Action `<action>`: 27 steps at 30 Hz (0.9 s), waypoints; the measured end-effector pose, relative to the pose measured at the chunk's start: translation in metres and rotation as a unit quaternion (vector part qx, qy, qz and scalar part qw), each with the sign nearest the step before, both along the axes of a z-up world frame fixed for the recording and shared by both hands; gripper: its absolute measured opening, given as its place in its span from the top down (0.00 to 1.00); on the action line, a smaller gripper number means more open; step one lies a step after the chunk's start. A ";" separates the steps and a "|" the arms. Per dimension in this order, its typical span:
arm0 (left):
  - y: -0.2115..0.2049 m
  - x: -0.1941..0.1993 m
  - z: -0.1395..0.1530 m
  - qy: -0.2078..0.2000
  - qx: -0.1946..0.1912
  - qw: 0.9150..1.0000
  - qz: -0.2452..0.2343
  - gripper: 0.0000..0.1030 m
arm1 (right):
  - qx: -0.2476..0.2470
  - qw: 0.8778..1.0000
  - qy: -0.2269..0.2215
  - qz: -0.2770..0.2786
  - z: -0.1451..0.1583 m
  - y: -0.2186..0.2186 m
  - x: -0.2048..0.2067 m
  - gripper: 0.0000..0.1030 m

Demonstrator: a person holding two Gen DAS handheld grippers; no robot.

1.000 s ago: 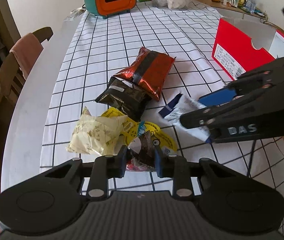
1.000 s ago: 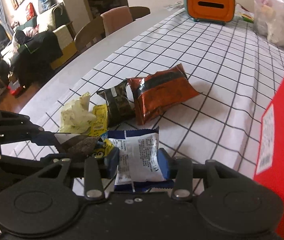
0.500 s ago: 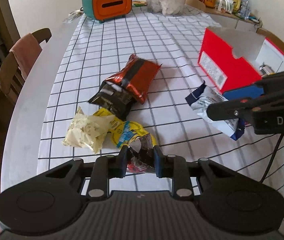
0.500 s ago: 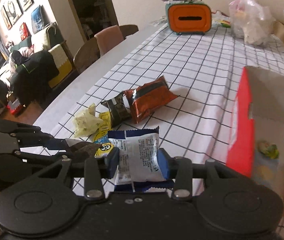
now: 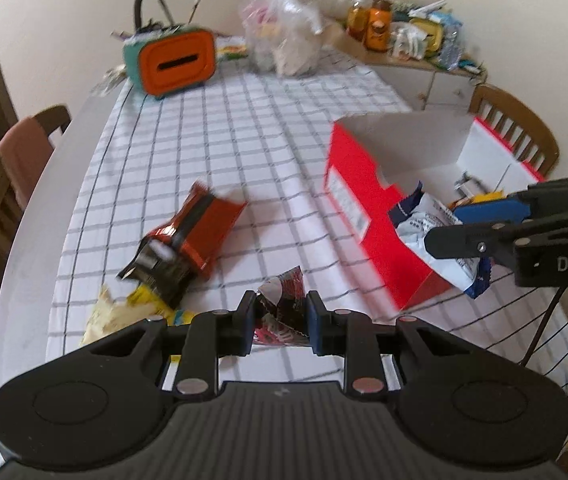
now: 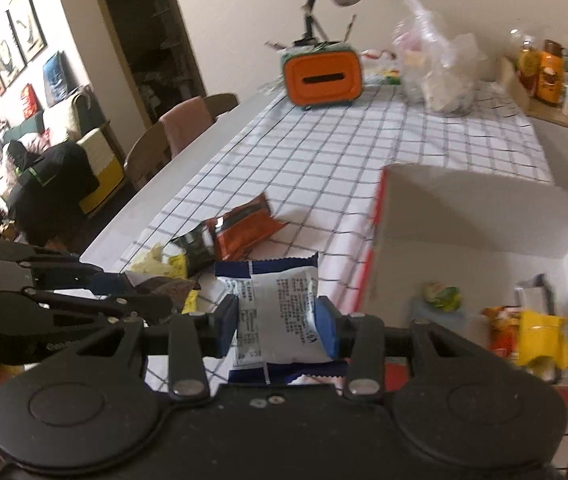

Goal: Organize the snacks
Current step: 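Carry the white-blue packet with the right gripper while the left gripper carries its snack into the box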

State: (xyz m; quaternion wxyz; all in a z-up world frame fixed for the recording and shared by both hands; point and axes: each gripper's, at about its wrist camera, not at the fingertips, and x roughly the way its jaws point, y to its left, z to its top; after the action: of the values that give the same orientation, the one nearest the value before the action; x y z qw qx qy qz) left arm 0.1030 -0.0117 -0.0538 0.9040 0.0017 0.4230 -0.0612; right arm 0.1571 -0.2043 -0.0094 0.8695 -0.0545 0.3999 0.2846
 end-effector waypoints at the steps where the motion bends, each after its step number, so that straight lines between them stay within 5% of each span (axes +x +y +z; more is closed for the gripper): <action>1: -0.005 0.002 0.003 -0.003 0.001 1.000 -0.003 0.75 | 0.001 1.000 -0.002 -0.005 0.002 -0.006 0.001 0.60; 15: -0.098 0.038 0.029 -0.033 0.004 0.998 -0.060 0.75 | -0.007 0.997 -0.027 -0.078 0.013 -0.092 0.030 0.60; 27: -0.171 0.074 0.009 -0.015 0.051 0.994 -0.092 0.75 | -0.056 0.992 -0.018 -0.114 -0.009 -0.135 0.077 0.60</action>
State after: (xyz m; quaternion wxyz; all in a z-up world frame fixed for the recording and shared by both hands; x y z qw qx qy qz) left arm 0.1772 -0.1823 -0.0453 0.8993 0.0876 0.4105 -0.1227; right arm 0.2342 -0.3389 -0.0182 0.8990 -0.0621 0.4030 0.1597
